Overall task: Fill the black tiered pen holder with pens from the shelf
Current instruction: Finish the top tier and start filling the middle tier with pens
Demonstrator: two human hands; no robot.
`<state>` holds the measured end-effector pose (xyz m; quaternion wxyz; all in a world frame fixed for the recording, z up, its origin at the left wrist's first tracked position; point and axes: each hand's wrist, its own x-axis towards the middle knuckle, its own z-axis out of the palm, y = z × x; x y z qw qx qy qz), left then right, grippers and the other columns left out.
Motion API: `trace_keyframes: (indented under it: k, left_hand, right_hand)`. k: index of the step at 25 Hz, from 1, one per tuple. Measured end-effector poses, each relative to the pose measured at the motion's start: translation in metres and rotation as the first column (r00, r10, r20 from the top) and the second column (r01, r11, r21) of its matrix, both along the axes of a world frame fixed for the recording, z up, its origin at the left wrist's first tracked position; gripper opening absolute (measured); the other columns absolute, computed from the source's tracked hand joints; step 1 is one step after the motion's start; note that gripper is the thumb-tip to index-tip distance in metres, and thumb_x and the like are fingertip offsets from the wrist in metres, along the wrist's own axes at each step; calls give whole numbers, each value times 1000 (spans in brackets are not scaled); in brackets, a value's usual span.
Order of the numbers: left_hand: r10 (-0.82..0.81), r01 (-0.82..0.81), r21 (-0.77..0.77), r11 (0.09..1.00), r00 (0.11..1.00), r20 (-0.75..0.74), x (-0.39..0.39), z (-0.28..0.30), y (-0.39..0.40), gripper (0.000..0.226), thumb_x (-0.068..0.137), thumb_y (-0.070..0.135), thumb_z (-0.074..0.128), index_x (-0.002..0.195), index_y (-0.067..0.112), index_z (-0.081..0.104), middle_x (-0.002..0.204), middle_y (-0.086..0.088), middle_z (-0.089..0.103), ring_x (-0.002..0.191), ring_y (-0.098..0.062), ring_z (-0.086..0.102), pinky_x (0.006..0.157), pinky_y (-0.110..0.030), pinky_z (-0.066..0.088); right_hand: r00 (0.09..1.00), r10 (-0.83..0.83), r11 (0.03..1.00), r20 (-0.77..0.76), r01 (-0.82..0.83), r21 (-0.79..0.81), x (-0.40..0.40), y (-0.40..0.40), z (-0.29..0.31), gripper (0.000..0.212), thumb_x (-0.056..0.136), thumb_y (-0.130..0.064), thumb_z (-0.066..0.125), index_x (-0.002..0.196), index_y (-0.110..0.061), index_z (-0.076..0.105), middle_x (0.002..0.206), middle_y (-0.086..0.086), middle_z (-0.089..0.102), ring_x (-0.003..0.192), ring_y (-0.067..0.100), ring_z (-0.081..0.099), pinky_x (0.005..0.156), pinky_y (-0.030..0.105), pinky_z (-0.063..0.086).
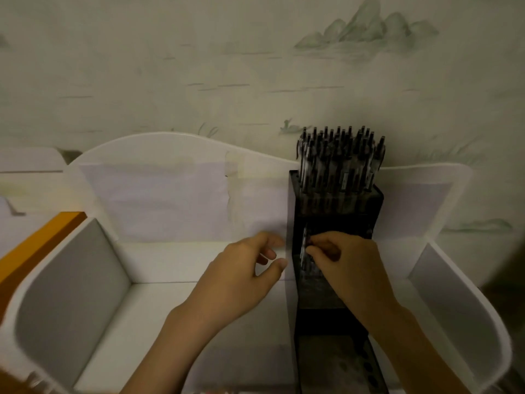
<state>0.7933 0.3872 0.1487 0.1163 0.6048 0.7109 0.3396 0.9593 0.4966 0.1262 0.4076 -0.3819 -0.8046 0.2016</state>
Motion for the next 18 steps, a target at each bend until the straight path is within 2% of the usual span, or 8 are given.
trace_keyframes:
  k: [2, 4, 6, 11, 15, 18]
  left_hand:
    - [39, -38, 8, 999, 998, -56, 11, 1, -6, 33, 92, 50, 52, 124, 40, 52, 107, 19, 62, 99, 1, 59, 88, -31, 54]
    - [99, -94, 44, 995, 985, -140, 21, 0, -13, 36, 93, 50, 50, 127, 40, 49, 114, 19, 60, 102, 2, 56, 88, -27, 52]
    - [170, -154, 91, 984, 966, -197, 29, -3, -22, 39, 93, 50, 50, 131, 41, 45, 119, 19, 59, 105, 3, 55, 86, -22, 49]
    - [326, -315, 83, 945, 913, -245, 44, -27, -68, 52, 93, 53, 47, 142, 42, 32, 130, 18, 55, 116, -1, 51, 86, -14, 41]
    - [433, -453, -1, 892, 855, -286, 43, -49, -122, 60, 95, 50, 49, 147, 41, 21, 144, 13, 45, 124, -8, 48, 94, -21, 43]
    - [526, -560, -32, 828, 795, -302, 35, -54, -166, 64, 95, 47, 51, 149, 41, 16, 149, 11, 39, 121, -11, 51, 97, -26, 45]
  right_hand:
    - [1000, -7, 996, -25, 9, 85, 7, -8, 7, 27, 81, -19, 77, 107, -14, 73, 95, 1, 74, 81, 10, 68, 79, 25, 58]
    - [997, 38, 972, -64, -22, 233, 16, -17, 14, 32, 79, -17, 79, 110, -11, 72, 100, 3, 73, 87, 15, 69, 82, 29, 58]
    - [986, 157, 948, -58, -134, 290, 22, -26, 16, 37, 82, -19, 77, 118, -13, 68, 111, 1, 70, 100, 14, 67, 88, 27, 55]
    - [867, 465, 856, 179, -492, 158, 17, -51, -8, 48, 92, -36, 61, 138, -29, 49, 135, -11, 51, 125, 3, 47, 102, 19, 41]
    - [736, 573, 776, 360, -629, 51, -14, -79, -37, 56, 93, -47, 55, 144, -38, 35, 146, -14, 40, 133, 4, 38, 106, 23, 40]
    - [648, 619, 718, 444, -696, 15, -45, -107, -49, 63, 92, -51, 53, 147, -41, 26, 151, -13, 33, 137, 8, 33, 107, 24, 37]
